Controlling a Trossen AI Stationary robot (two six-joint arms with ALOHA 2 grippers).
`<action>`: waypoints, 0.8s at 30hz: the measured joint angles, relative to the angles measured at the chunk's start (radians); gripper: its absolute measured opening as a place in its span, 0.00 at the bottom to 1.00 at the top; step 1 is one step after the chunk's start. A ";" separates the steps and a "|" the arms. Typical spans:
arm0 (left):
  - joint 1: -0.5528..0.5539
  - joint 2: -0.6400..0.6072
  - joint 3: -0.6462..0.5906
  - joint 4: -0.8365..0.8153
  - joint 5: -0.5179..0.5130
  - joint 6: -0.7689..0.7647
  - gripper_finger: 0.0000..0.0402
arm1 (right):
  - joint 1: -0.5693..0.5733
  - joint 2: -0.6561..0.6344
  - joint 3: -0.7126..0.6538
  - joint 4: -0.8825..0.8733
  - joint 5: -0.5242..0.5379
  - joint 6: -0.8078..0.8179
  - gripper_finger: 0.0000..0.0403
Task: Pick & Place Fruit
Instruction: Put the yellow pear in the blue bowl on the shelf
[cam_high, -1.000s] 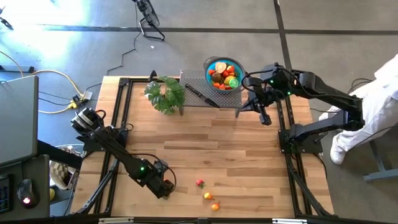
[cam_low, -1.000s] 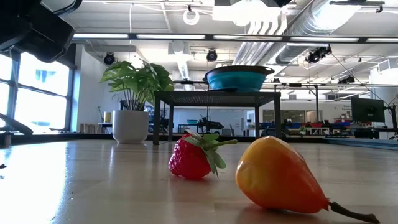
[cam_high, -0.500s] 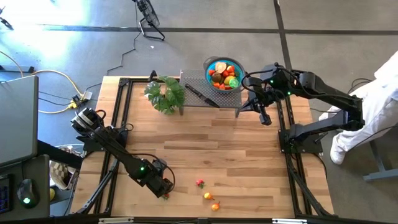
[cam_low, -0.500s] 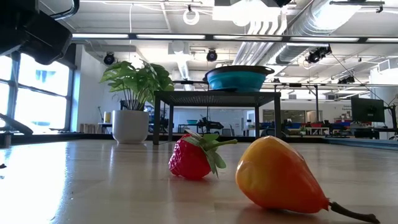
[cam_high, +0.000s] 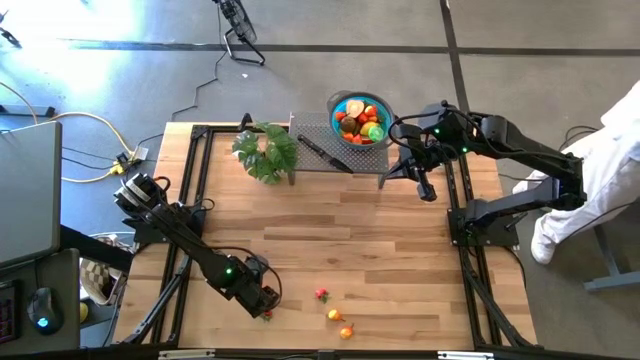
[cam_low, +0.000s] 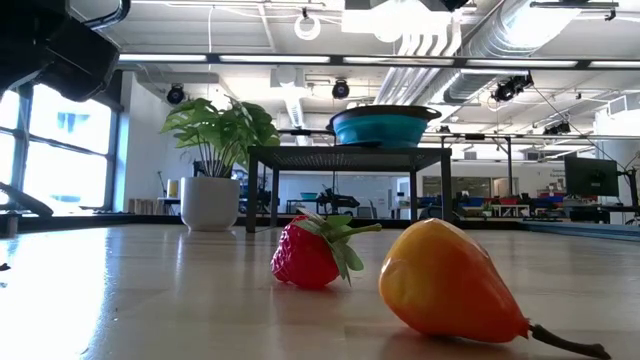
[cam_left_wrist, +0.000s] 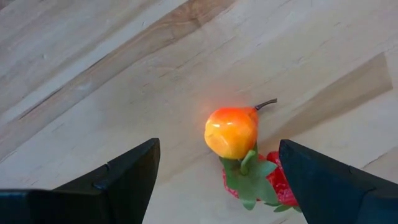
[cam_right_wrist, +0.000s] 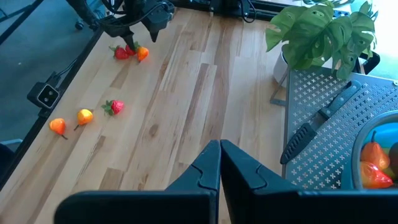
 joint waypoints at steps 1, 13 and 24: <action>0.000 0.000 0.000 0.001 -0.004 -0.003 0.80 | 0.000 0.000 0.000 0.000 0.000 0.000 0.01; 0.000 0.081 0.001 0.079 0.027 -0.029 0.80 | 0.000 0.000 0.000 0.000 0.000 0.000 0.01; 0.000 0.082 0.002 0.077 -0.022 -0.032 0.80 | 0.000 0.000 0.000 0.000 0.000 0.000 0.01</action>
